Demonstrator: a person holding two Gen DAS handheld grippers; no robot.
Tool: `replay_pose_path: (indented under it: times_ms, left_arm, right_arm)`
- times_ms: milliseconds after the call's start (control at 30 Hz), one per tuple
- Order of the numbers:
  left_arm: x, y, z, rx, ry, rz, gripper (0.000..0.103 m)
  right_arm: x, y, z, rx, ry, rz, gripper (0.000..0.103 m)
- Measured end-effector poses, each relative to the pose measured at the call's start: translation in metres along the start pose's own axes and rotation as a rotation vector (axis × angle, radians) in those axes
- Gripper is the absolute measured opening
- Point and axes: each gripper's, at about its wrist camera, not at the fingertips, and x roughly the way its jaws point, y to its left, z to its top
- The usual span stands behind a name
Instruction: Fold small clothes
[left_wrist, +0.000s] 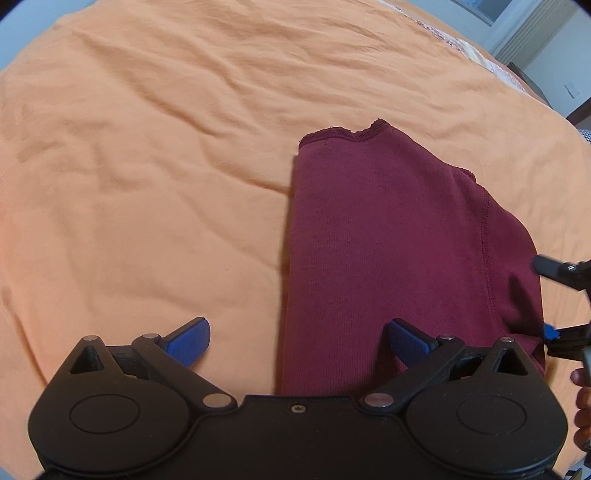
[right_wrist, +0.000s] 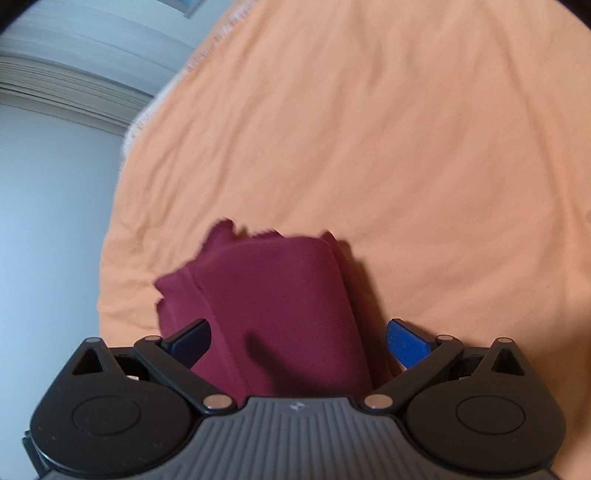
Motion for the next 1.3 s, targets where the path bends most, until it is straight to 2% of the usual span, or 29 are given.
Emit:
replay_pose_path:
  times_ms: [100,200,267,400,467,500,567,633,667,700,733,833,1000,1167,1300]
  left_arm:
    - [0.007,0.000,0.002,-0.014,0.015,-0.001,0.102]
    - [0.014,-0.001,0.001,-0.032,0.032,0.007,0.102]
    - [0.018,-0.001,-0.001,-0.037,0.036,0.014,0.102]
    - [0.023,0.002,-0.003,-0.041,0.040,0.014,0.103]
    - [0.024,0.003,-0.001,-0.045,0.052,0.004,0.102]
    - [0.023,0.004,0.001,-0.049,0.056,-0.002,0.099]
    - [0.022,0.003,0.003,-0.046,0.052,-0.038,0.085]
    - [0.019,-0.001,0.004,-0.029,0.049,-0.082,0.059]
    - [0.018,-0.004,0.005,-0.016,0.047,-0.094,0.056]
    - [0.016,-0.008,0.004,0.001,0.042,-0.083,0.054]
    - [0.016,-0.011,0.004,0.017,0.039,-0.079,0.047]
    - [0.009,-0.013,0.003,0.040,0.019,-0.085,0.028]
    - [-0.017,-0.014,0.004,0.092,-0.037,-0.127,0.023]
    - [-0.053,-0.002,0.012,0.155,-0.103,-0.183,0.022]
    - [-0.083,0.023,0.023,0.206,-0.153,-0.198,0.022]
  right_arm:
    - [0.019,-0.026,-0.008,0.132,0.046,0.032,0.103]
    - [0.021,-0.048,-0.020,0.254,-0.017,0.112,0.103]
    - [0.021,-0.052,-0.023,0.260,-0.025,0.131,0.103]
    - [0.017,-0.047,-0.025,0.166,0.007,0.093,0.102]
    - [0.018,-0.033,-0.026,0.089,0.016,0.031,0.098]
    - [0.017,-0.025,-0.027,0.042,0.019,-0.012,0.094]
    - [0.016,-0.011,-0.030,-0.023,0.006,-0.070,0.084]
    - [0.014,-0.001,-0.034,-0.060,-0.011,-0.079,0.065]
    - [0.013,0.003,-0.035,-0.076,-0.016,-0.086,0.061]
    - [0.011,0.008,-0.037,-0.099,-0.023,-0.095,0.051]
    - [0.010,0.013,-0.040,-0.128,-0.027,-0.103,0.042]
    - [0.004,0.035,-0.049,-0.242,-0.047,-0.151,0.032]
    - [-0.014,0.082,-0.073,-0.433,-0.122,-0.237,0.028]
    - [-0.029,0.130,-0.102,-0.520,-0.211,-0.240,0.027]
    - [-0.028,0.171,-0.125,-0.566,-0.268,-0.227,0.027]
